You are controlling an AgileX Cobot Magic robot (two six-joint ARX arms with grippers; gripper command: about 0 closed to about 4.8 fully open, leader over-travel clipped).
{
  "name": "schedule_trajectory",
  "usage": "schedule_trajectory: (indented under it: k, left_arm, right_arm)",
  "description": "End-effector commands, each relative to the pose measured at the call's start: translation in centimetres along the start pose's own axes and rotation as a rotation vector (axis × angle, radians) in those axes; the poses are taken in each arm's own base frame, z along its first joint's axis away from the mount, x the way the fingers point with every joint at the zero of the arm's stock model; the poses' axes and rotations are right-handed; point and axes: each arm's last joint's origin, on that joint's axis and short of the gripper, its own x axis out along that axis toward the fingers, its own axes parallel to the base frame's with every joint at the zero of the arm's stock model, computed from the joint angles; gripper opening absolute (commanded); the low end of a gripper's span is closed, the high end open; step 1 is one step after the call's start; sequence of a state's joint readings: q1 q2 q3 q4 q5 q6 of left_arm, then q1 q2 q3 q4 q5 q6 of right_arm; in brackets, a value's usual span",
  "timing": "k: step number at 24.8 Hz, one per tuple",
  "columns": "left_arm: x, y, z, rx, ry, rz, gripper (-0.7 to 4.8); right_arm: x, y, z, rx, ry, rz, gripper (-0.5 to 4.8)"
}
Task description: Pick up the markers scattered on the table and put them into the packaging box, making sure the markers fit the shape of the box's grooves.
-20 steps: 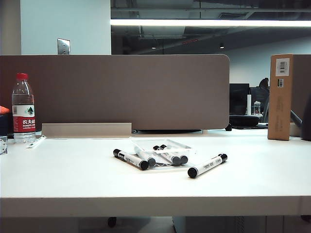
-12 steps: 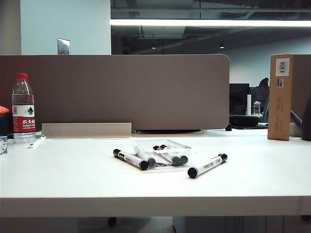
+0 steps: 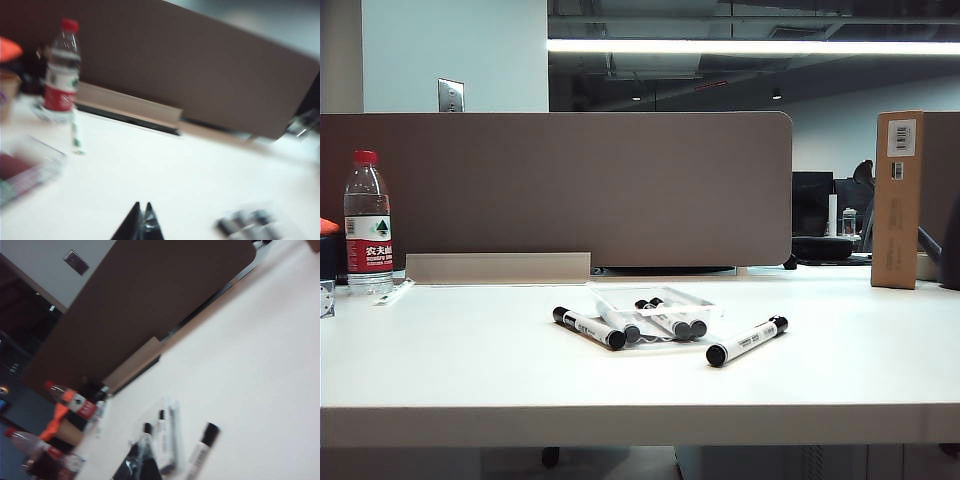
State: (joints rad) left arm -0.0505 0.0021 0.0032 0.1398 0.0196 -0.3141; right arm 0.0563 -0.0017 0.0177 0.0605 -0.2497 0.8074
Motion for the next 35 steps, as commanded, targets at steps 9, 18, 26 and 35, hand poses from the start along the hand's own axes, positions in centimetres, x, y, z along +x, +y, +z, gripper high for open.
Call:
schedule_trajectory:
  k: [9,18,26,35]
  left_arm:
    - [-0.2,-1.0,1.2,-0.392,0.204,-0.103,-0.05]
    - [4.5,-2.4,4.1,-0.291,0.528,-0.196,-0.05]
    - [11.4,-3.5,4.1,-0.179,0.866,-0.177,-0.05]
    - [14.4,-3.7,2.0,-0.179,1.090,-0.138,-0.01]
  right_arm:
    - [1.4,2.8,3.0,0.051,0.171,-0.135,-0.06]
    - [11.2,3.1,4.2,-0.010,0.564,-0.244,-0.06]
    - [20.1,4.0,0.8,-0.048,0.901,-0.284,0.30]
    - [25.4,3.3,-2.0,-0.106,1.158,-0.468,2.18]
